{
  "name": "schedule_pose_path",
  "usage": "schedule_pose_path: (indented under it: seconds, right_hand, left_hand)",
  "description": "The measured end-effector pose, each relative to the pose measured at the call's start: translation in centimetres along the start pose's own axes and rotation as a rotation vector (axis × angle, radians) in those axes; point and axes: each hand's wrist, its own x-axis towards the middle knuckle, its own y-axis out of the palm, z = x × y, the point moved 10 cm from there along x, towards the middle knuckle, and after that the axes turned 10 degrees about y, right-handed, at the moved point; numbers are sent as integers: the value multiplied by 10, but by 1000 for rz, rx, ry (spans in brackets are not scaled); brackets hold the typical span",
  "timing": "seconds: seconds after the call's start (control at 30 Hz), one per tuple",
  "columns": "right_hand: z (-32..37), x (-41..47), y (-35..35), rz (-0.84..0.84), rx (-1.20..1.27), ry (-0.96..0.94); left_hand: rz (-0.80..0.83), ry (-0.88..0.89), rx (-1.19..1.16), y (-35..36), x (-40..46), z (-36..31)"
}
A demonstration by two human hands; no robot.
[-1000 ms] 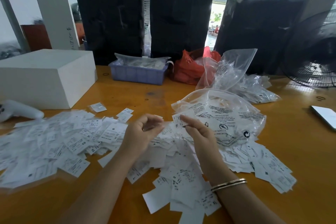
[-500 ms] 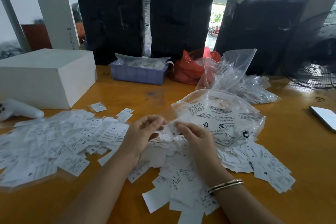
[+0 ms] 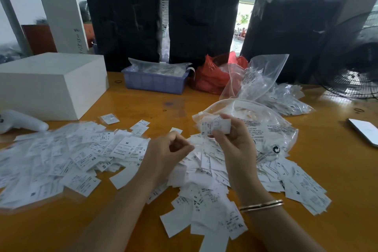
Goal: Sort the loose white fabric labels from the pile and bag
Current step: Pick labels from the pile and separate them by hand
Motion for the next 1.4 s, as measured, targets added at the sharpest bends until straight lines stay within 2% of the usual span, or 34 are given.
schedule_pose_path:
  seconds: [0.1,0.23,0.4,0.57,1.0,1.1,1.3,1.4]
  right_hand:
    - [12,-8,12,11,-297,-137]
    - [21,-14,16,-29,-484,-240]
    - [18,-7,5,-65,-497,-223]
    - [10,-2,1,-55,-536,-213]
    - [-6,-1,15,102,-730,-169]
    - [-5,-1,14,110,-743,-185]
    - [-10,-8,33,196,-860,-277]
    - [-20,-6,29,197,-809,-194]
  left_hand:
    - [7,34,-5,0,0,-6]
    - [-6,38,-6,-2,0,-7]
    - [-15,1,19,-2,1,-2]
    - [-10,50,37,-2,2,-5]
    - [12,177,75,-2,3,-19]
    - [-19,144,26,-7,4,-16]
    - [71,105,-71,8,1,-12]
    - [33,72,-130,6,1,-9]
